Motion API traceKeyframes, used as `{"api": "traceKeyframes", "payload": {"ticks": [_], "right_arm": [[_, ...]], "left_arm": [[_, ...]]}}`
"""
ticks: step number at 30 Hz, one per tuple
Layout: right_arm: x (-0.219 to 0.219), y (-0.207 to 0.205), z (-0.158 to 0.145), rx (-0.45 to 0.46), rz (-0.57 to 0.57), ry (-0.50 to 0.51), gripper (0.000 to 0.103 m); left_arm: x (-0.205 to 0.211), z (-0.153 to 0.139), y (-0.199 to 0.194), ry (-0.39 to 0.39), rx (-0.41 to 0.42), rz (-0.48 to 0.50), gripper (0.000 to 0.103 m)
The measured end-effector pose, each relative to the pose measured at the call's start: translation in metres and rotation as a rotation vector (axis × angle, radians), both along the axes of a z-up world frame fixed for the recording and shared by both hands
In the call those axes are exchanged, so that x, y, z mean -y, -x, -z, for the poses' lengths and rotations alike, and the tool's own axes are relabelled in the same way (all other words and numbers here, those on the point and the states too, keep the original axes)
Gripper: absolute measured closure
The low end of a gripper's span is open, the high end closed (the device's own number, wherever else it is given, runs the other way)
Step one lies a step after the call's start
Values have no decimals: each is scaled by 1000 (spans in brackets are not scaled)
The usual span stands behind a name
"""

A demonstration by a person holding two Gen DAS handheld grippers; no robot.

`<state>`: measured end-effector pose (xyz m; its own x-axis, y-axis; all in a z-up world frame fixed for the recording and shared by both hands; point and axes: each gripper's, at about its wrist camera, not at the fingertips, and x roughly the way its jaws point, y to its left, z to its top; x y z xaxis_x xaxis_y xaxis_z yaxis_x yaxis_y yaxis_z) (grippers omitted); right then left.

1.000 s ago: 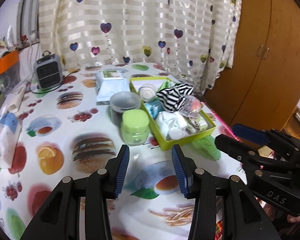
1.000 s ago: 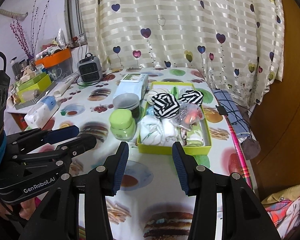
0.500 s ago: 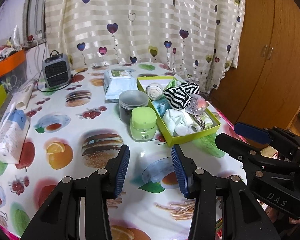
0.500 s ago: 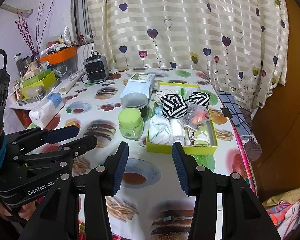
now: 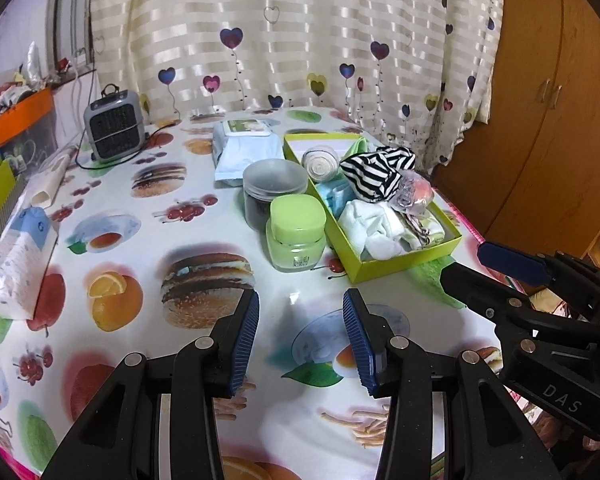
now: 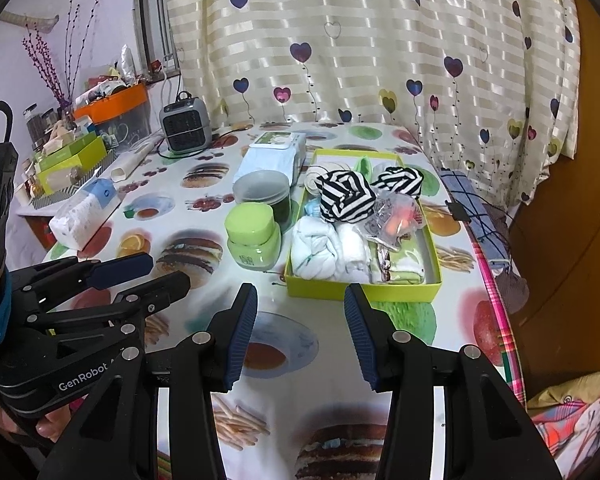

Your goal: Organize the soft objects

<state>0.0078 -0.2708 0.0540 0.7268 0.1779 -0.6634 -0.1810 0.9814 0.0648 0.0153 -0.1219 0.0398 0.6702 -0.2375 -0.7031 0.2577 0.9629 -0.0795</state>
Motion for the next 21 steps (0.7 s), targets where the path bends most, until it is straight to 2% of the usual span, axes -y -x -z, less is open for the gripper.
{"api": "traceKeyframes", "payload": {"ticks": [21], "right_arm": [[4,-11,11,-29,5,1,56]], "left_arm": [[9,9,-12,-9,-12,9,60]]}}
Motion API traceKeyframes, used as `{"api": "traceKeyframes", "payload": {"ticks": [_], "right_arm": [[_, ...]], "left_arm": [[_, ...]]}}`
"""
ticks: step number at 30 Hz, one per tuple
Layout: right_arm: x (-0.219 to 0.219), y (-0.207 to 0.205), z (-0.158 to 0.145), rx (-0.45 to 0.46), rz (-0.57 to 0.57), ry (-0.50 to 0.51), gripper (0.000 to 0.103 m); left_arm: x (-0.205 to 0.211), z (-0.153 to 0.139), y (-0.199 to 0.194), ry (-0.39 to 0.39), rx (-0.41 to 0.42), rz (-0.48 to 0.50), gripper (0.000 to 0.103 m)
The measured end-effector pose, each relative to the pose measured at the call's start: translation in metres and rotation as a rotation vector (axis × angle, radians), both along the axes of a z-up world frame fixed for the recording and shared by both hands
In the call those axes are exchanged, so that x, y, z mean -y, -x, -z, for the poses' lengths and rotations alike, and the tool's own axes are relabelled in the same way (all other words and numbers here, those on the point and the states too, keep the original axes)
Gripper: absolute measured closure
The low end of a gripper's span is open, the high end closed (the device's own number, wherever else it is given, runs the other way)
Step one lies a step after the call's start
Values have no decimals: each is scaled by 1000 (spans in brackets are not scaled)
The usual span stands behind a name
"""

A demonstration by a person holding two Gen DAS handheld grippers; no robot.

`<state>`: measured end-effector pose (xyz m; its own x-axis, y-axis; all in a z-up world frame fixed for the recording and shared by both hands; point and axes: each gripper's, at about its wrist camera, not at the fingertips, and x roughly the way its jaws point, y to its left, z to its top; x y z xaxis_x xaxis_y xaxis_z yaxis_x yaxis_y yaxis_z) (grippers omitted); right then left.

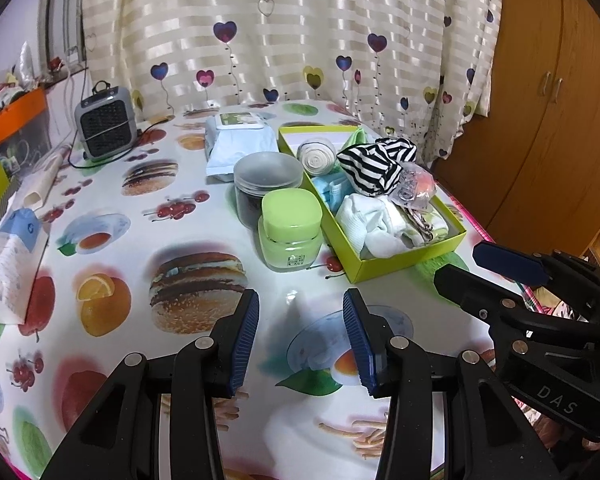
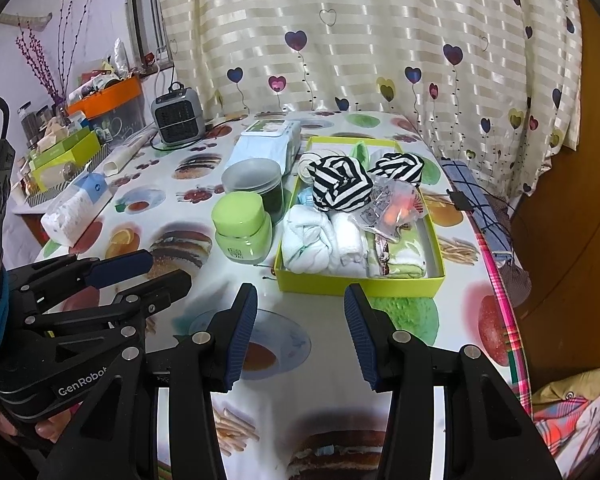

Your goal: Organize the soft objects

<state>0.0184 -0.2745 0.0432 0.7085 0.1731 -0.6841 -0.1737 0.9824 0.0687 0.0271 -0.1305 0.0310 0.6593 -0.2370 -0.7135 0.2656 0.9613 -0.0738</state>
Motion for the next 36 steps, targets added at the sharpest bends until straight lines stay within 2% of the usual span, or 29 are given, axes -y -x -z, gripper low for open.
{"api": "traceKeyframes", "payload": {"ticks": [36], "right_arm": [[-1,-1,1,-3,0,1,56]], "left_arm": [[3,1,0,3,-3,3,60]]}}
